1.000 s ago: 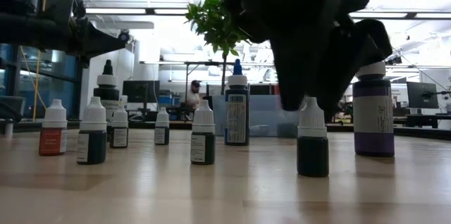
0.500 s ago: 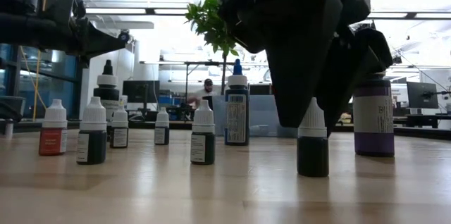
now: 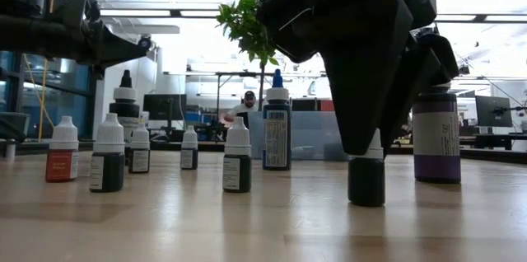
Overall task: Pick & Place food coloring
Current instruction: Put the small black food coloring bottle into the black bin
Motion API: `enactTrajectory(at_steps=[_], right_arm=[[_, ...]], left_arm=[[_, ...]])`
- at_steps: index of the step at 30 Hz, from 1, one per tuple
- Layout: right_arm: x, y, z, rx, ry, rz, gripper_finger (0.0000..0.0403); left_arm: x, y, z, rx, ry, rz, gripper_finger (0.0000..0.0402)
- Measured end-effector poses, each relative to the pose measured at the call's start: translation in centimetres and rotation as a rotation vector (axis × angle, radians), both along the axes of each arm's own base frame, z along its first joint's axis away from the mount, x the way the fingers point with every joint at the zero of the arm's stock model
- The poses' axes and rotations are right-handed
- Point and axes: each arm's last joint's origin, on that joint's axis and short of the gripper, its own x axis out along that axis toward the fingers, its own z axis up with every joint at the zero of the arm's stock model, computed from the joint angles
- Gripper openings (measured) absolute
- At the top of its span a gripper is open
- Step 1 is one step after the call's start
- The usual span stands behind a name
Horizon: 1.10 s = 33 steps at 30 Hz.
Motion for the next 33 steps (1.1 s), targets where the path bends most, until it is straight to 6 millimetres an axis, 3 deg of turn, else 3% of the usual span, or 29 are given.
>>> enactTrajectory(at_steps=[5,12,20,33], right_arm=[[0.0,0.0,0.1,-0.002,-0.004,0.015,0.0053],[-0.1,0.0,0.2,-0.003,0.0,0.016,0.006],[-0.7,-0.3,2.3,0.008,-0.017,0.025,0.0055],[-2.7,-1.5,9.7,-0.073,-0.099,0.07,0.0059]], left_arm=[[0.0,0.0,0.0,0.0,0.0,0.0,0.0],[0.0,0.0,0.0,0.0,0.0,0.0,0.0],[0.0,0.0,0.0,0.0,0.0,0.0,0.0],[0.0,0.0,0.0,0.0,0.0,0.0,0.0]])
